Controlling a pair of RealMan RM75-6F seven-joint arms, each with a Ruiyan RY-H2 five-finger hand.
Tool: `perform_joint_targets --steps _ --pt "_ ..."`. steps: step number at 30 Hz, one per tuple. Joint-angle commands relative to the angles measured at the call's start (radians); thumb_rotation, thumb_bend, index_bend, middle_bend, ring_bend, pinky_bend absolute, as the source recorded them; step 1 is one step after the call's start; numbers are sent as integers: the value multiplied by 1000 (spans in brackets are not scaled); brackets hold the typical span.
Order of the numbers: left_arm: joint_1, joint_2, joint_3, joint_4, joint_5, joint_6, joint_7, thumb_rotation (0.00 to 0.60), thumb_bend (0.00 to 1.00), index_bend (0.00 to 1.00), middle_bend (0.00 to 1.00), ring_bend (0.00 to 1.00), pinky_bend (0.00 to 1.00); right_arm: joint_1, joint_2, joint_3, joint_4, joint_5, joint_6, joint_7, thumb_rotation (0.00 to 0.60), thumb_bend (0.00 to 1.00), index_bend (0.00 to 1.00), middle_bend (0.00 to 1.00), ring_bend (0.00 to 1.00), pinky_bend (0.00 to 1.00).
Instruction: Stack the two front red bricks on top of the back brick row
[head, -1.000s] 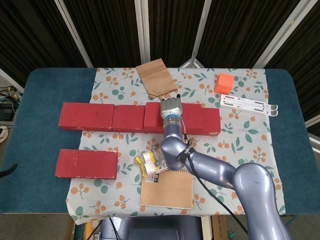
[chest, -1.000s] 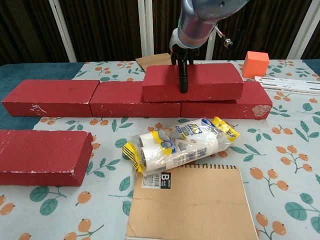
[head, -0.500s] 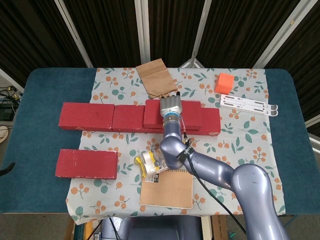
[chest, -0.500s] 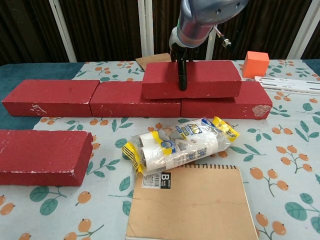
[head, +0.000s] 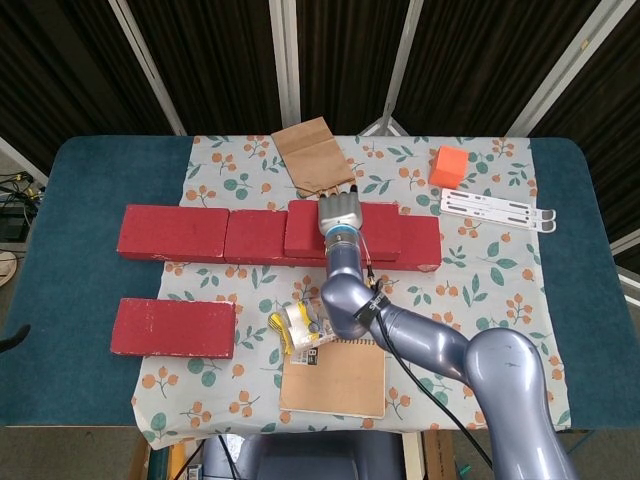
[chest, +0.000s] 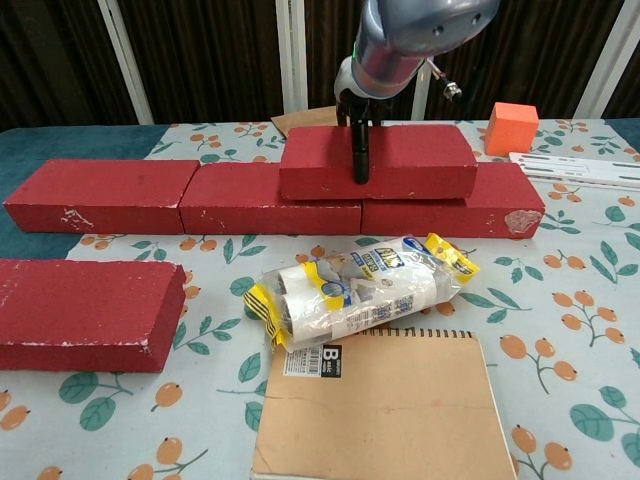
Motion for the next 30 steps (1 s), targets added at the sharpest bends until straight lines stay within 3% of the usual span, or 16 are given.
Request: perform_joint_targets --steps 1,11,15,30 --pt "2 1 0 1 2 4 -4 600 102 83 9 12 79 -1 -4 1 3 2 1 -4 600 70 226 227 209 0" --pt "0 1 1 1 1 0 -1 600 102 83 9 12 79 2 -24 8 29 -21 -12 6 600 70 210 226 198 0" --pt "0 0 0 1 0 0 0 600 102 83 8 11 79 2 -29 14 32 -26 -12 14 600 70 175 203 145 0" --pt "2 2 2 3 1 2 -2 600 102 86 8 11 79 2 -32 27 21 -32 4 20 600 71 140 137 128 0"
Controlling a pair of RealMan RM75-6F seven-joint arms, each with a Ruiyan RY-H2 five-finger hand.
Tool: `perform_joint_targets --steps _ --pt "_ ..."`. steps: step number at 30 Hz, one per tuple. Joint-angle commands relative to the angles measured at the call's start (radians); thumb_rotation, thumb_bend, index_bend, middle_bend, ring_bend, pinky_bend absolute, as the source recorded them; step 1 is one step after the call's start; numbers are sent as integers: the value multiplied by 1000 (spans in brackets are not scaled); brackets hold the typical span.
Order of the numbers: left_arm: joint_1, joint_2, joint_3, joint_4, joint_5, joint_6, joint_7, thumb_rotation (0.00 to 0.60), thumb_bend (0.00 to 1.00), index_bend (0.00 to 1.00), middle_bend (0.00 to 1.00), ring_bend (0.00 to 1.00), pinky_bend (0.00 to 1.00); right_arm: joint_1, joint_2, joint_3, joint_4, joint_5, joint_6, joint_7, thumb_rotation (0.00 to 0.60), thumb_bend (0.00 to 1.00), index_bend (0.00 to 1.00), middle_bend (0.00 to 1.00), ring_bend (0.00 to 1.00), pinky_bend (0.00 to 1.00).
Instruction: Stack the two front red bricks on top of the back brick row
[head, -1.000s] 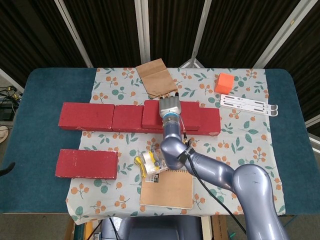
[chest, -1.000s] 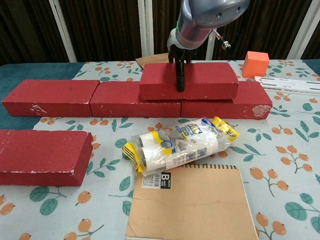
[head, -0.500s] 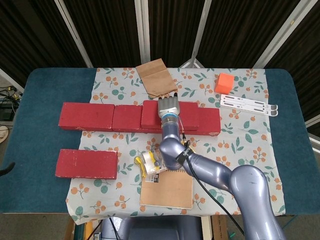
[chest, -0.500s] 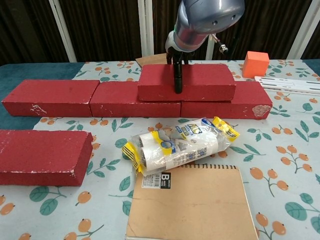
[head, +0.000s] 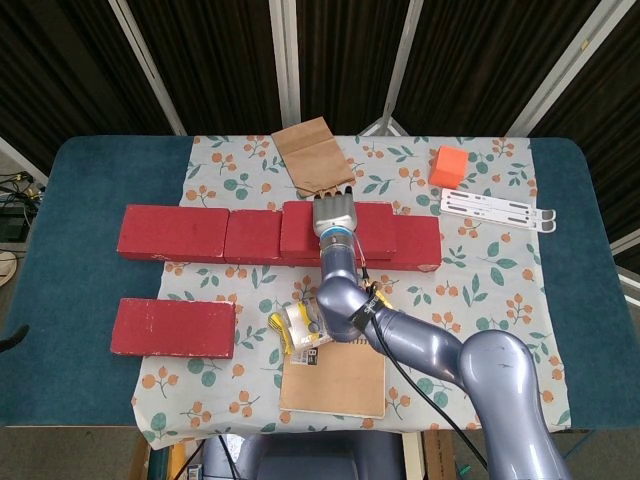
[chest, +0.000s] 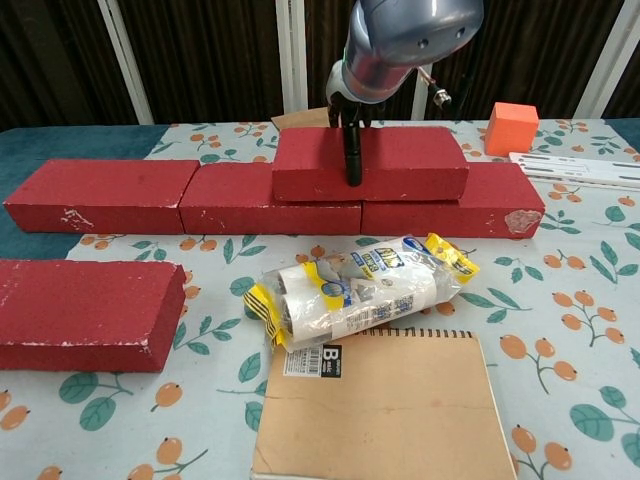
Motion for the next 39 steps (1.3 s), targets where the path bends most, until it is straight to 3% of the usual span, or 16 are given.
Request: perform_joint_targets --steps 1,16,23,30,39 --pt "0 0 0 0 -1 -1 2 600 102 88 8 11 79 -1 -1 1 1 0 0 -1 600 71 140 137 128 0" --pt "1 1 1 0 -1 0 6 600 102 92 8 11 79 7 -19 15 23 0 31 -13 600 70 126 126 124 0" --pt "0 0 1 1 0 0 7 600 102 92 8 12 79 6 -25 26 29 0 34 -18 600 70 28 107 109 0" --pt "0 1 3 0 1 -1 6 600 102 92 8 14 79 6 -24 35 16 -4 50 -26 600 70 19 105 106 0" --pt "1 1 0 3 -4 -3 2 600 102 88 4 14 79 -13 48 70 -121 -3 101 -20 600 70 0 37 3 0"
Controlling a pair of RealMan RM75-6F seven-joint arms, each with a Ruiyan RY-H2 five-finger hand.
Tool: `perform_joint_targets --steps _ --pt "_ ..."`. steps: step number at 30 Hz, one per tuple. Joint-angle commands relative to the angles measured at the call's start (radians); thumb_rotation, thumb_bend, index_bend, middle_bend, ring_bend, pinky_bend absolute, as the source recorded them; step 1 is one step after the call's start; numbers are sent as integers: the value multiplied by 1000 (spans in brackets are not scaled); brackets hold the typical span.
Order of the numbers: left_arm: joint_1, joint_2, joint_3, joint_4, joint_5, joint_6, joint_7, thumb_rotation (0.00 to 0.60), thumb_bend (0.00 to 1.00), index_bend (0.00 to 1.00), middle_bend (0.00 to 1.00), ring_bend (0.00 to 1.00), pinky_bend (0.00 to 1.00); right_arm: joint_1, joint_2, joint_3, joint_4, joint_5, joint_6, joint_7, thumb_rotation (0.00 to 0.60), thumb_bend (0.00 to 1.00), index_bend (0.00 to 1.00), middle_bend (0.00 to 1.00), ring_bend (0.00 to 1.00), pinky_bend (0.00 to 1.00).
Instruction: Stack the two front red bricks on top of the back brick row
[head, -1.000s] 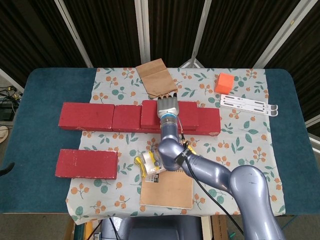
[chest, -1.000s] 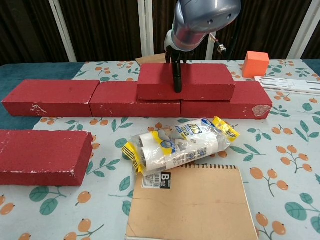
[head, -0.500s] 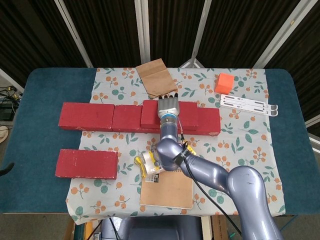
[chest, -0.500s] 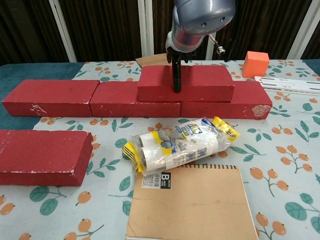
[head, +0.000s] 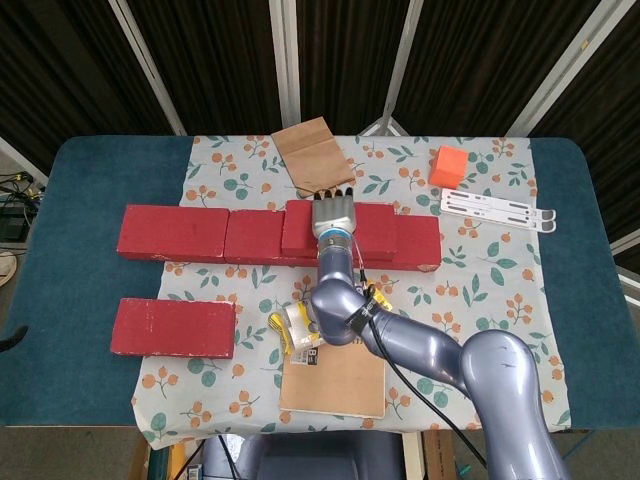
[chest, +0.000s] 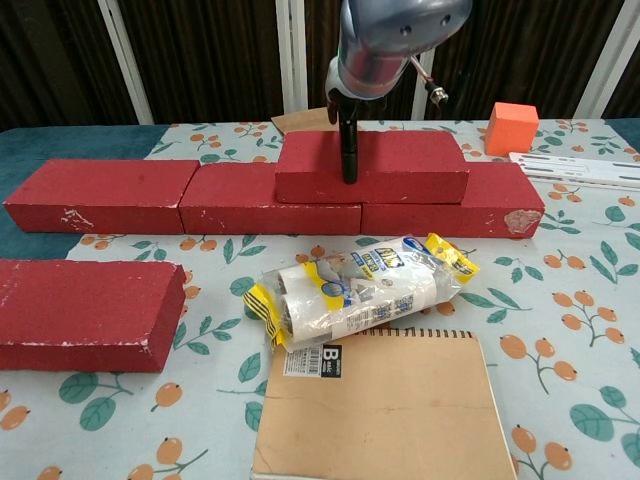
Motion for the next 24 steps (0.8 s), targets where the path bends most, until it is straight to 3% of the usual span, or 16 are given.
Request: perform_joint_targets --steps 1,4,8,11,16,20,24 --pt "0 0 0 1 1 0 -3 600 102 86 3 14 79 -19 60 22 -101 -13 37 21 600 70 0 34 1 0" --pt "-2 -1 2 3 6 -3 -6 600 102 80 3 14 79 -64 151 53 -251 -39 67 78 600 70 0 31 0 0" --pt "-1 4 8 -1 16 -4 -12 600 102 71 3 14 79 -204 308 73 -484 -140 28 208 600 70 0 31 0 0" --pt "0 9 15 -11 26 -6 -18 600 102 66 4 14 79 -373 434 66 -619 -345 -80 371 600 70 0 31 0 0" --pt "4 16 19 -21 35 -1 -27 600 102 66 4 14 79 -665 587 79 -743 -696 -245 686 600 70 0 31 0 0" --pt "7 19 23 -28 50 7 -40 600 102 61 4 14 79 -975 726 57 -895 -1030 -273 920 600 70 0 32 0 0" --pt "6 13 31 -30 74 14 -43 600 102 55 5 14 82 -1210 786 -21 -961 -1374 -163 1076 600 70 0 32 0 0"
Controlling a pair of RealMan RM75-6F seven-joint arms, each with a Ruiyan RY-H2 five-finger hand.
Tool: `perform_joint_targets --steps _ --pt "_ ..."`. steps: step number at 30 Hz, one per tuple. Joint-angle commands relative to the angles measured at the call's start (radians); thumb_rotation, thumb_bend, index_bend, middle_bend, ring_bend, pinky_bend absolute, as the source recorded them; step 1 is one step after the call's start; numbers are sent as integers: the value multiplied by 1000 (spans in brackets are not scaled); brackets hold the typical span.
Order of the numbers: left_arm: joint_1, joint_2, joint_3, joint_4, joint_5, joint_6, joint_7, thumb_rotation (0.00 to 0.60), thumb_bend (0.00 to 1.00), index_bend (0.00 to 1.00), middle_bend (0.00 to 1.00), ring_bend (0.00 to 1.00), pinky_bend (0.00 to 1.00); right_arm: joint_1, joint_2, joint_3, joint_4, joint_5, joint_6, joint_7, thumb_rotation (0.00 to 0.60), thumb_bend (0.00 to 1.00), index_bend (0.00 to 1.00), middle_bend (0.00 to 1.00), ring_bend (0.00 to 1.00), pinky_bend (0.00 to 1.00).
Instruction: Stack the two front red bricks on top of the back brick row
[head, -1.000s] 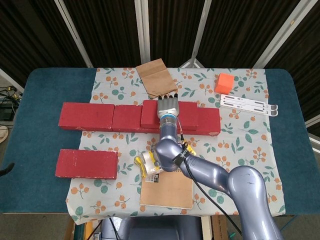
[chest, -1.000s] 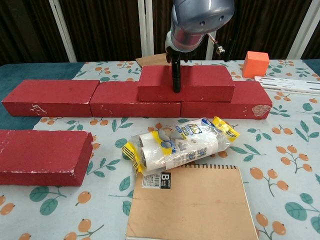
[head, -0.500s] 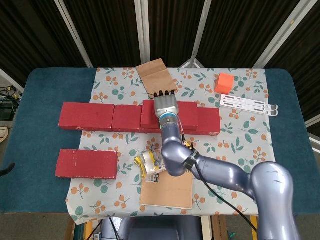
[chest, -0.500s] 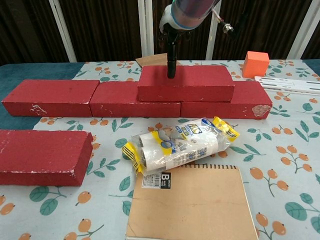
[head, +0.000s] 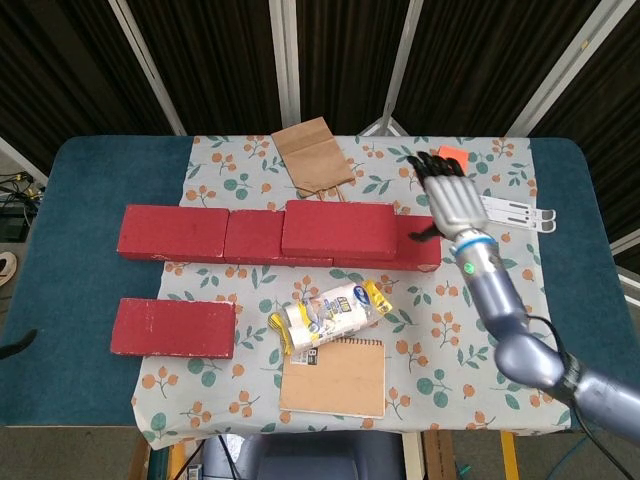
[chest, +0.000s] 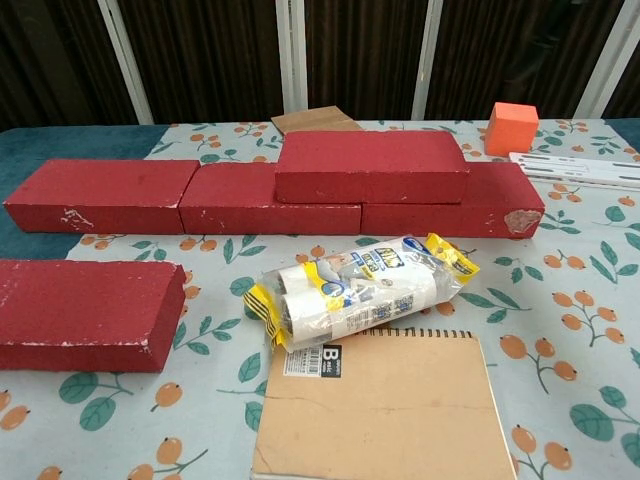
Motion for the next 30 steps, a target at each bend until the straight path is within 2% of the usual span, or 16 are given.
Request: perform_joint_targets --steps 1,5,10,12,13,16,21,25,30 --pt "-1 -5 8 -6 17 4 -2 600 102 55 6 14 90 -420 195 -105 -189 -559 61 351 600 71 0 31 0 0" --pt "5 -13 11 -26 24 18 2 600 101 53 9 14 129 -529 221 -195 -174 -730 176 441 600 70 0 31 0 0" --pt "16 -21 8 -65 16 34 4 600 95 46 6 14 143 -638 233 -297 -143 -858 357 526 600 70 0 31 0 0" --pt "12 -3 21 -83 15 2 -6 600 91 38 5 14 142 -664 219 -331 -124 -892 417 541 600 70 0 31 0 0" --pt "-10 34 47 -117 45 -64 -63 600 88 34 5 14 139 -694 203 -370 -115 -915 458 557 600 70 0 31 0 0" --pt "-48 94 46 -152 63 -135 -137 600 79 32 3 10 126 -718 164 -425 -87 -970 525 591 600 70 0 31 0 0" --pt "-107 141 32 -202 19 -234 -66 600 72 32 0 0 65 -726 112 -475 -45 -994 581 605 600 70 0 32 0 0" --pt "-158 163 22 -234 -25 -319 -3 600 32 30 0 0 50 -720 84 -490 -11 -985 597 611 600 70 0 32 0 0" --pt "-255 243 47 -301 -65 -534 24 600 0 15 0 0 49 -697 77 -500 15 -944 577 630 600 69 0 31 0 0"
